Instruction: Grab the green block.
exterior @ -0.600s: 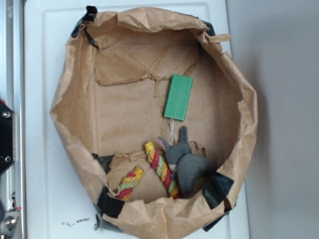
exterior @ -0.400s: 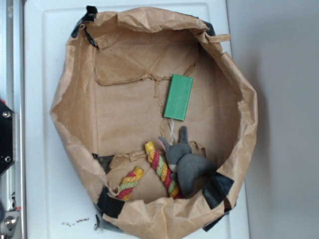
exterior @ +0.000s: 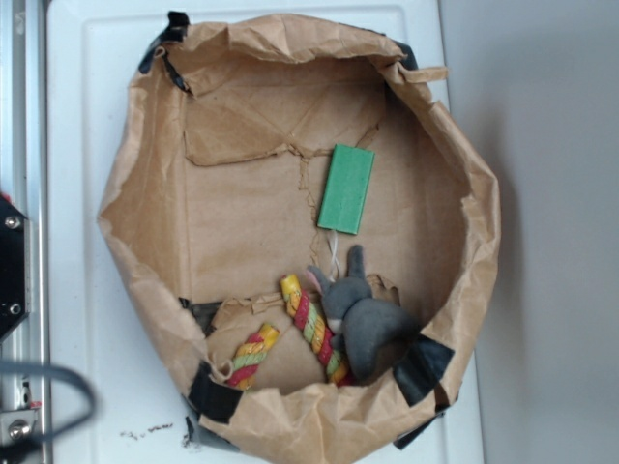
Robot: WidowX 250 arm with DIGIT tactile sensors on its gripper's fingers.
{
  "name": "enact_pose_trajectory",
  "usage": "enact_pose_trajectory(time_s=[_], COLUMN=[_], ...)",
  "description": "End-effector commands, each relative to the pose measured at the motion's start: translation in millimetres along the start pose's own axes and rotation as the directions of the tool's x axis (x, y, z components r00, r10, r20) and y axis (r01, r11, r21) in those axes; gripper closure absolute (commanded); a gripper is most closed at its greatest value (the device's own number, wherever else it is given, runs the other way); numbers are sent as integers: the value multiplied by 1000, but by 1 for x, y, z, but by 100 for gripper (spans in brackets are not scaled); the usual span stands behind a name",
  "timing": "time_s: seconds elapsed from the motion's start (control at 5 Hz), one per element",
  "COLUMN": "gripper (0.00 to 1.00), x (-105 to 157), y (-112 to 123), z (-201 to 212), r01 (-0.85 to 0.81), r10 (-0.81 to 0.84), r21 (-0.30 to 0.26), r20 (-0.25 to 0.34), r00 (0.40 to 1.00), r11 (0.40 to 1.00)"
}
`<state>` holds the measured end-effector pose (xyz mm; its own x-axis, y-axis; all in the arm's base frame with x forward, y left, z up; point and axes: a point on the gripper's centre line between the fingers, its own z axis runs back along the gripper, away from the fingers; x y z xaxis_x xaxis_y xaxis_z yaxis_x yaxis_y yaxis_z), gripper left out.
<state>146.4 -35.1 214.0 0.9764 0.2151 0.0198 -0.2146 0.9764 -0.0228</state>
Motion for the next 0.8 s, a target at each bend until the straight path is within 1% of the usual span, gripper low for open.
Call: enact_pose_trajectory(time_s=[0.0, 0.2, 0.6], gripper=[0, 0, 0], x=[87, 123, 123], y=[10, 31, 31], z=[-19, -29, -29], r01=[-315, -390, -390], r10=[319, 397, 397], r21=[-76, -74, -74], r20=[47, 126, 126], r00=[947, 909, 909], r11=[946, 918, 918])
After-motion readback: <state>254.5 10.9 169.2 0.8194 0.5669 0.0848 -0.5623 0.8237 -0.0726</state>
